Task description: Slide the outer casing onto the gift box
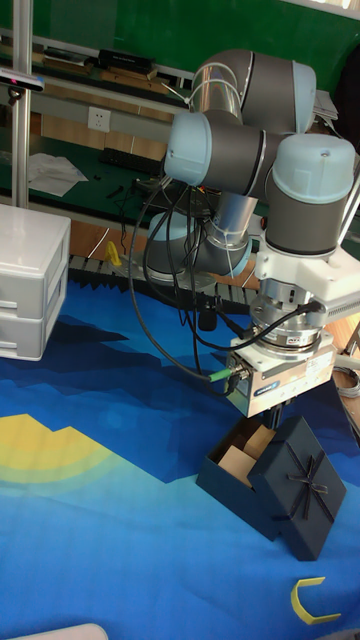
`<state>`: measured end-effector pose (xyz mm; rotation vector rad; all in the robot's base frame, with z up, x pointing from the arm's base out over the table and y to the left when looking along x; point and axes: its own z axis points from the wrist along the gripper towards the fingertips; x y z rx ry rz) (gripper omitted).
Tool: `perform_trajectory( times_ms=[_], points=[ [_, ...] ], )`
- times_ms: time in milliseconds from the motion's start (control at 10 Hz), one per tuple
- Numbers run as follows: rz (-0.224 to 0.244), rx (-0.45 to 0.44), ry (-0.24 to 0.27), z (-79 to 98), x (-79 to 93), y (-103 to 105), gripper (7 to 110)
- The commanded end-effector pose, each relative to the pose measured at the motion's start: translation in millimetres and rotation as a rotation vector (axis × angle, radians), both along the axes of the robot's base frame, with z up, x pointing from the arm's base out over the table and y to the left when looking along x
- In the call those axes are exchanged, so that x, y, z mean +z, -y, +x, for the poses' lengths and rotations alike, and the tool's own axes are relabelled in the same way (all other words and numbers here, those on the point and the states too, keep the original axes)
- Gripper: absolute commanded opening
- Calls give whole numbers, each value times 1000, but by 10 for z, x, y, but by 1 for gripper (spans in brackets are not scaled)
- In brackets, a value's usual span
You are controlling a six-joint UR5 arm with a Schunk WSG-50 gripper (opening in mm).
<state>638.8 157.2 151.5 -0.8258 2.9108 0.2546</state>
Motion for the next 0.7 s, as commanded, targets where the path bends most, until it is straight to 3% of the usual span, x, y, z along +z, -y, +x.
perform_trajectory(
  times_ms=[0,600],
  points=[
    [15,-4,-3,-4,19,-29,7],
    [15,4,-7,-34,-18,-47,7]
  ],
)
